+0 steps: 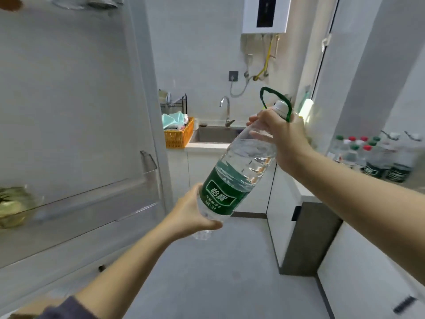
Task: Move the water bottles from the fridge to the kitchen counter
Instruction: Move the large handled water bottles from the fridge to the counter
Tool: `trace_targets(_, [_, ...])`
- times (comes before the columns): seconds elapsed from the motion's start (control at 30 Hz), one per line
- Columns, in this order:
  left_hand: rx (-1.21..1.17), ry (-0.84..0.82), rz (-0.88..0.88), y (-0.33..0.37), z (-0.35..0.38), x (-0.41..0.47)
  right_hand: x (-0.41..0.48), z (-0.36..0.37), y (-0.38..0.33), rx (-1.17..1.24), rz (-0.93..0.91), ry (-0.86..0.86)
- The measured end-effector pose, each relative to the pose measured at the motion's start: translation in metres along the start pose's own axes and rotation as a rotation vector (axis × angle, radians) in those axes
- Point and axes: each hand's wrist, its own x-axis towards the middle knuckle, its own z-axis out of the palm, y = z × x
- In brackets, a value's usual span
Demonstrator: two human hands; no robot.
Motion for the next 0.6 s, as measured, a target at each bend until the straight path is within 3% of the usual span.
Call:
trace_targets(0.33, [-0.027, -0.212, 0.062, 0.006, 0.072, 0.083, 0.038, -0.088, 0.030, -0.103, 0.022, 0.230])
trace_targets(0.6, [-0.029, -0.289, 0.140, 0.040, 0.141, 0.143, 0.070, -0.174, 0.034, -0.093, 0.003, 0.306])
